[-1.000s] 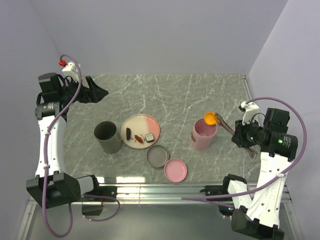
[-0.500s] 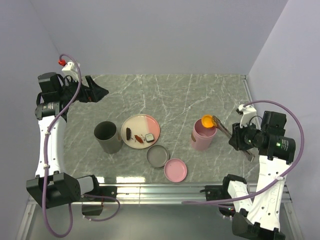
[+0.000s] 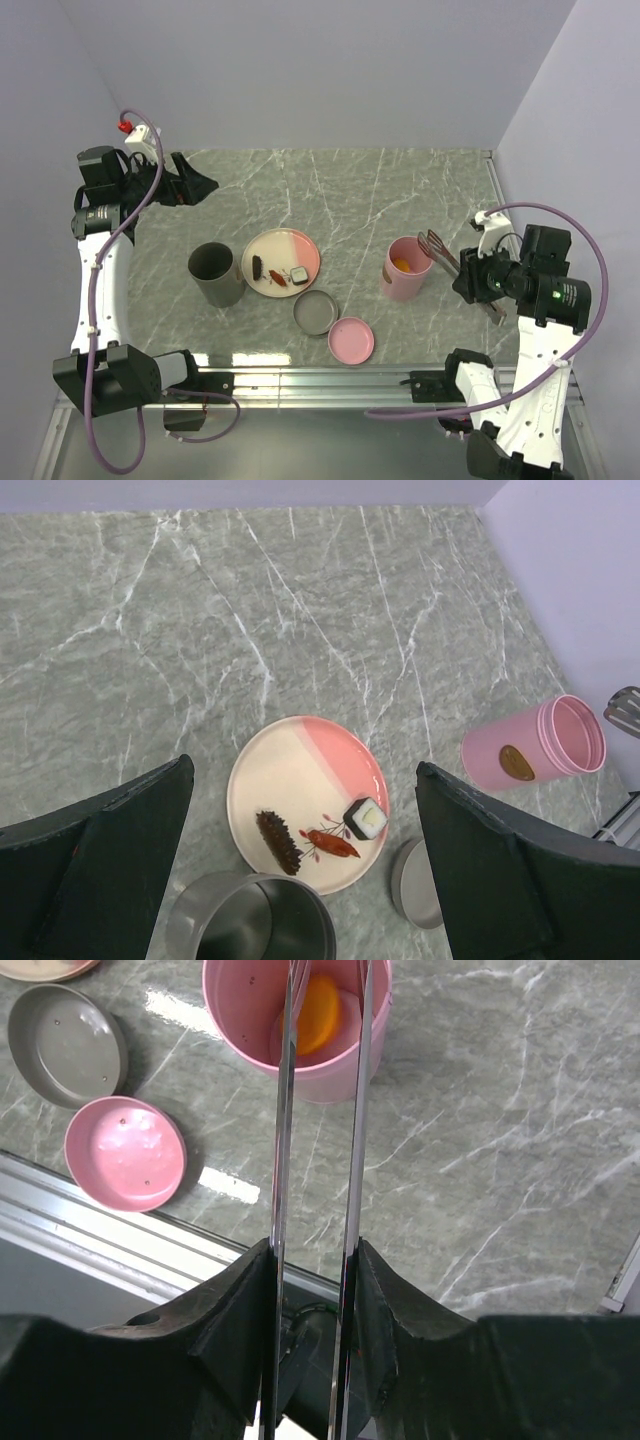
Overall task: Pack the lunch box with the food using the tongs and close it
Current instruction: Place the fake food in the packing box.
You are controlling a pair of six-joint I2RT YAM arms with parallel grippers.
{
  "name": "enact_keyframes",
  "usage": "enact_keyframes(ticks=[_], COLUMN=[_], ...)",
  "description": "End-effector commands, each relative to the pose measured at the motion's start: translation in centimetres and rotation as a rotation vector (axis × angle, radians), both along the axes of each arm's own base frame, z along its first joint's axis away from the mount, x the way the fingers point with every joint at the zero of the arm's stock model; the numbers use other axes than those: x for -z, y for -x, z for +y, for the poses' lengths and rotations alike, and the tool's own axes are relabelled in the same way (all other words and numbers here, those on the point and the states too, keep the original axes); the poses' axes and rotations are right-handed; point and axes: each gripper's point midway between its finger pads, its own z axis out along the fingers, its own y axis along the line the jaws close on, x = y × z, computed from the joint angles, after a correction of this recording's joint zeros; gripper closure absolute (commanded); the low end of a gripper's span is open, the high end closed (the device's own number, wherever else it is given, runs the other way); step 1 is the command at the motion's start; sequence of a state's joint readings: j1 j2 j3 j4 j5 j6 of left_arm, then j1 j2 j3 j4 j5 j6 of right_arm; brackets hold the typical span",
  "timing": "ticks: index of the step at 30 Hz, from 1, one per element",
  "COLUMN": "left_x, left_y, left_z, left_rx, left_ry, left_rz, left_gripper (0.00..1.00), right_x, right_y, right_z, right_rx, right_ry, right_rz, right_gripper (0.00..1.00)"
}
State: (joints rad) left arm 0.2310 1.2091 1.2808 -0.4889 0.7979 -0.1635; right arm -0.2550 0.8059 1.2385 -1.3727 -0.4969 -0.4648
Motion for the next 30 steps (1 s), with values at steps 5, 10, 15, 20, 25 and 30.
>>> enact_keyframes(ticks=[5,10,15,20,25,30], left_x=[-0.8,-0.7,-0.3,0.0,0.0,0.1], left_y=[-0.2,-0.3,0.0,0.1,0.1,0.2], left_z=[-0.9,-0.7,-0.3,0.0,0.2,0.6], left_rx=[0.044,0.024,0.003,-0.015,-0.027,-0.053], left_ry=[0.019,0.001,-0.022,-0.043,-0.047,-0.065], left_rz=[-0.034,-0.033,-0.024,-0.009,0.006,0.020], left_gripper=[0.00,0.01,0.01,0.01,0.01,0.01], right_x=[-2.5,-5.6,-8.8,-9.3,-9.1,-6.5], right_y=[0.2,-3.2,-7.0,-11.3,-13.4,-13.5], right_z=[1.0,2.2,3.9,5.6,9.9,14.1], right_rx=[-0.033,-0.117,-0.220,-0.283,-0.411,-0.496], right_ry=[-0.041,-0.105,-0.148,-0.130,-0.128,-0.131], right_rz=[-0.005,-0.015,-0.043,-0.031,-0.032,0.033], right_gripper=[0.57,0.56,0.53,0.51,0.48,0.45])
